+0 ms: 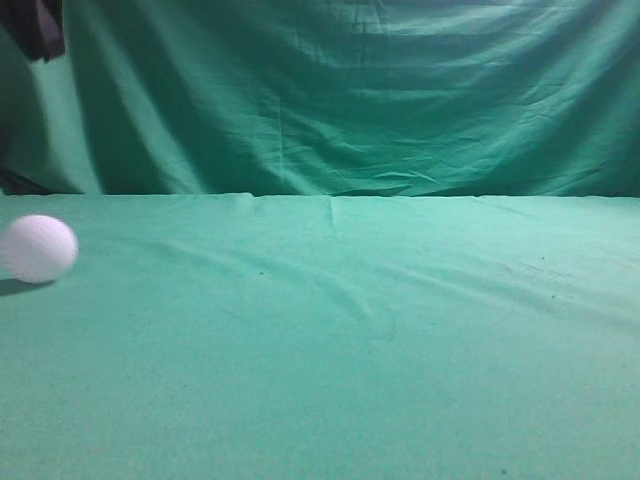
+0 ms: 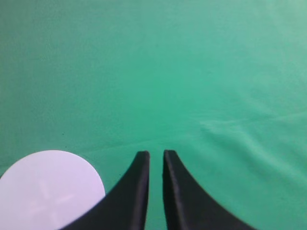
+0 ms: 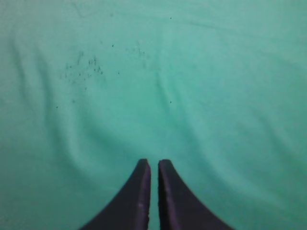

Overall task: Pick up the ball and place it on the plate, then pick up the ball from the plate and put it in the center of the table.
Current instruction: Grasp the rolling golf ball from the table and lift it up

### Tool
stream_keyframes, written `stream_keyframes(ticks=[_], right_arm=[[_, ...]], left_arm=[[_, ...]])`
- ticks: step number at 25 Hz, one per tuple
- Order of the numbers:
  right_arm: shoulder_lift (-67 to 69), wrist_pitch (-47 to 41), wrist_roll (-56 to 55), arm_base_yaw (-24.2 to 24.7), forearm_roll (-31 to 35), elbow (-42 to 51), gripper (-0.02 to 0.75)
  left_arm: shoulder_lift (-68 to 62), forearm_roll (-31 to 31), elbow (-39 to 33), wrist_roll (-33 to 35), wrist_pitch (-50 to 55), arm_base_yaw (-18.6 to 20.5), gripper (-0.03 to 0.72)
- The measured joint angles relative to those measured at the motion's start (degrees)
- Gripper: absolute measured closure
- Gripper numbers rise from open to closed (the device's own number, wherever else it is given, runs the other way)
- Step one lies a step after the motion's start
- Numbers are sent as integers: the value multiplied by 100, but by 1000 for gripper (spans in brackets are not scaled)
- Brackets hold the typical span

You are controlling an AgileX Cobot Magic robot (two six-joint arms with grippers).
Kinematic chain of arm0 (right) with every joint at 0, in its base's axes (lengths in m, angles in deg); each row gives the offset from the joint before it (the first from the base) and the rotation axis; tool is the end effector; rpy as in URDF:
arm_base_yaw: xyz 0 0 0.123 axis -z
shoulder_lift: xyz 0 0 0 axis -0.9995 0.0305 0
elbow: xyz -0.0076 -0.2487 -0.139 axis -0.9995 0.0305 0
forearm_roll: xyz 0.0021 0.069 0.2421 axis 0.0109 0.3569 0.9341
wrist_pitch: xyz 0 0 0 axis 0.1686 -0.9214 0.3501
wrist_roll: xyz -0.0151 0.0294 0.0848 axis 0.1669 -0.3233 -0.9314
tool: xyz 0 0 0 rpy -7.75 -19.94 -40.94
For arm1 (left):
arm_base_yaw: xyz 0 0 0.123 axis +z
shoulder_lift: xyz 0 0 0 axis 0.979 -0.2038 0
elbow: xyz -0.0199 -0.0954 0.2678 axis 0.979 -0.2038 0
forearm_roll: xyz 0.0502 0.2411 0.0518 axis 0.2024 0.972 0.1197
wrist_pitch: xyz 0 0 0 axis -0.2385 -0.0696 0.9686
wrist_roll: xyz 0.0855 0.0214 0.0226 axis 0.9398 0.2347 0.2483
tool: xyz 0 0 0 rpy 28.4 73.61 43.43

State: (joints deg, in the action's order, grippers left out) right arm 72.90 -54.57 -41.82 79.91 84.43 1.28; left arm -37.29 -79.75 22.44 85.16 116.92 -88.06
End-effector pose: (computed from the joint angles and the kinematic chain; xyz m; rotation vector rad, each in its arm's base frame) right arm 0.1030 0.0215 0.2508 -0.3724 2.3989 0.0893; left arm 0.3733 -0.0677 0.3021 0.2639 2.6333 -0.0957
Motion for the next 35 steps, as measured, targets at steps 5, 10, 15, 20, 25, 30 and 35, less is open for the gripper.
stream_keyframes(ticks=[5,10,15,20,25,30,35], right_arm=[[0,-273,0,-175,-92,-29,692],[0,-699,0,-188,-160,-344,692],[14,-1103,-56,-188,-289,-559,692],[186,-1298,-137,-188,-376,-582,692],[501,-1426,-149,-542,-354,-731,692],[1254,-1624,-234,-1111,-365,-947,692],[2035,-1455,-579,-1719,-682,-1128,692]], left_arm=[[745,-271,9,394,94,-334,620],[1751,-960,-294,1073,-124,-711,620],[2930,-1217,-1405,1281,-863,-950,620],[4241,-1498,-2698,1726,-1344,-987,620],[5777,-1551,-3894,2036,-1708,-996,620],[7103,-1388,-4879,2046,-1791,-996,620],[7969,-1077,-5505,2048,-1796,-996,620]])
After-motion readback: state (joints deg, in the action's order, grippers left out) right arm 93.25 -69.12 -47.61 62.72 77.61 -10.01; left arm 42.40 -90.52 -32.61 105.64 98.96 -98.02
